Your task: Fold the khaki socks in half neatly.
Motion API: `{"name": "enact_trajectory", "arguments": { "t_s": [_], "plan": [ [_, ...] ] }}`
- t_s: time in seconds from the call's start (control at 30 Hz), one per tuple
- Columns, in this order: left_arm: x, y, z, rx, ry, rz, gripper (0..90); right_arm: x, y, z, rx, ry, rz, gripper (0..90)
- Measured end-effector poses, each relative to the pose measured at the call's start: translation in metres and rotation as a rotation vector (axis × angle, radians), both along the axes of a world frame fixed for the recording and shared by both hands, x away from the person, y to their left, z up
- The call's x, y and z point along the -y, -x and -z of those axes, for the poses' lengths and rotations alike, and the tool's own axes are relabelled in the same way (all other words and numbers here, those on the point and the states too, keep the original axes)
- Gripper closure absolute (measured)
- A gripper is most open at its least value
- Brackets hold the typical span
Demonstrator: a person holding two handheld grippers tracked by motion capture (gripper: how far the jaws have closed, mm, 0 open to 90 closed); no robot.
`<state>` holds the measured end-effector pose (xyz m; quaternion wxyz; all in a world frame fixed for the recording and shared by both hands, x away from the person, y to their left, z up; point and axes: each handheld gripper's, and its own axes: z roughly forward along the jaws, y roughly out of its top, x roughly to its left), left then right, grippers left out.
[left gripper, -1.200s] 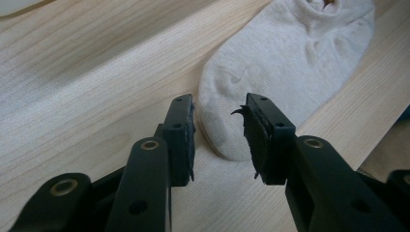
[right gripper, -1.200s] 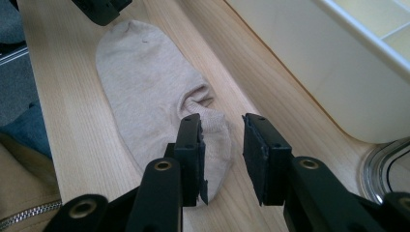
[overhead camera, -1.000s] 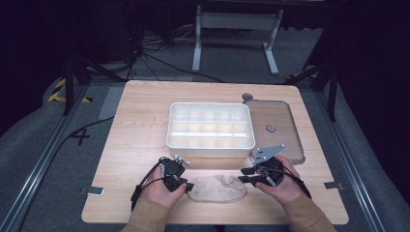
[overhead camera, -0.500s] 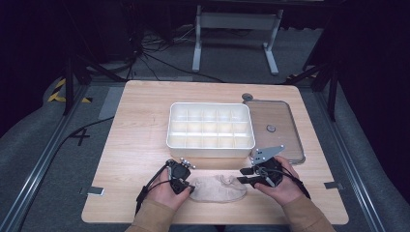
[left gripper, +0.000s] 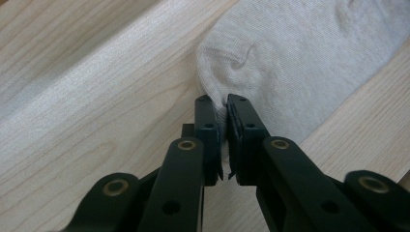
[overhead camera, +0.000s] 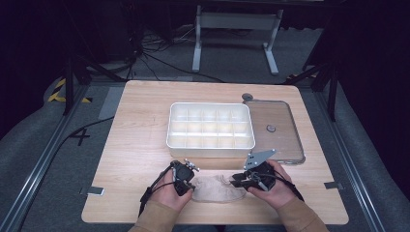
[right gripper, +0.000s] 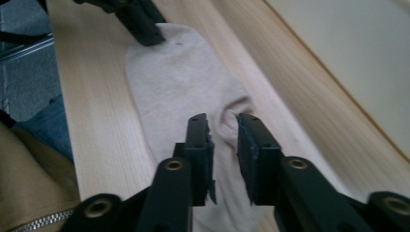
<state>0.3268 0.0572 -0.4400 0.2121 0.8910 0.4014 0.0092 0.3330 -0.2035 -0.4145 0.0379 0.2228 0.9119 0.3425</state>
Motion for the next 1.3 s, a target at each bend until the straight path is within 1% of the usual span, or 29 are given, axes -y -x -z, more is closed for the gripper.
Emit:
{"name": "enact_trajectory", "arguments": {
  "t_s": [0.07, 0.1, 0.13, 0.17, 0.23, 0.27, 0.3, 0.33, 0.43, 0.47, 0.63, 0.7, 0.77, 0.8, 0.9, 0.93, 0.97, 1.1, 1.3],
  "plan": [
    [-0.001, 0.000, 0.000, -0.002, 0.005, -0.002, 84.7, -0.012, 0.004, 0.004, 0.014, 0.013, -0.026, 83.4],
    [-0.001, 0.000, 0.000, -0.002, 0.005, -0.002, 84.8, -0.012, 0.004, 0.004, 0.014, 0.013, -0.026, 83.4],
    [-0.001, -0.001, 0.000, -0.003, 0.008, -0.004, 85.0, -0.020, 0.006, 0.009, 0.010, 0.013, -0.026, 87.1],
    [-0.001, -0.001, 0.000, -0.004, 0.008, -0.004, 85.1, -0.024, 0.006, 0.011, 0.008, 0.011, -0.028, 88.6],
    [-0.001, -0.001, 0.000, -0.003, 0.010, -0.002, 85.4, -0.028, 0.007, 0.014, 0.008, 0.009, -0.027, 88.9],
    [-0.001, -0.001, 0.000, -0.001, 0.010, -0.002, 85.5, -0.034, 0.008, 0.018, 0.010, 0.016, -0.026, 89.2],
    [-0.001, -0.001, 0.000, -0.001, 0.010, -0.002, 85.5, -0.034, 0.008, 0.018, 0.010, 0.016, -0.026, 89.2],
    [-0.002, -0.001, -0.001, -0.001, 0.008, 0.000, 85.5, -0.038, 0.009, 0.022, 0.002, 0.010, -0.033, 89.3],
    [-0.002, 0.000, -0.001, -0.002, 0.011, -0.006, 85.6, -0.041, 0.010, 0.024, 0.005, 0.005, -0.035, 89.3],
    [-0.002, 0.000, -0.002, -0.001, 0.016, -0.006, 85.7, -0.044, 0.012, 0.028, 0.002, 0.008, -0.037, 89.3],
    [-0.002, 0.000, -0.004, -0.004, 0.015, -0.007, 85.9, -0.048, 0.014, 0.033, -0.007, 0.020, -0.054, 89.3],
    [-0.002, 0.001, -0.005, -0.002, 0.019, -0.005, 86.0, -0.049, 0.015, 0.036, -0.009, 0.044, -0.051, 89.4],
    [-0.003, 0.001, -0.006, 0.000, 0.021, 0.000, 86.1, -0.048, 0.015, 0.037, -0.012, 0.037, -0.050, 89.5],
    [-0.003, 0.001, -0.007, 0.005, 0.031, 0.000, 86.1, -0.048, 0.014, 0.037, -0.017, 0.036, -0.050, 89.7],
    [-0.004, 0.001, -0.010, 0.008, 0.036, 0.001, 86.1, -0.048, 0.014, 0.038, -0.012, 0.037, -0.053, 89.8],
    [-0.004, 0.002, -0.013, 0.007, 0.041, -0.006, 86.0, -0.048, 0.015, 0.038, -0.002, 0.039, -0.050, 89.9],
    [-0.004, 0.001, -0.013, 0.013, 0.047, 0.002, 86.1, -0.047, 0.016, 0.038, -0.006, 0.033, -0.050, 89.9],
    [-0.004, 0.001, -0.016, 0.016, 0.055, 0.003, 86.1, -0.046, 0.015, 0.039, -0.004, 0.026, -0.051, 89.9],
    [-0.001, 0.003, -0.028, 0.032, 0.072, 0.023, 86.1, -0.045, 0.017, 0.041, 0.006, 0.012, -0.041, 89.9]
  ]
}}
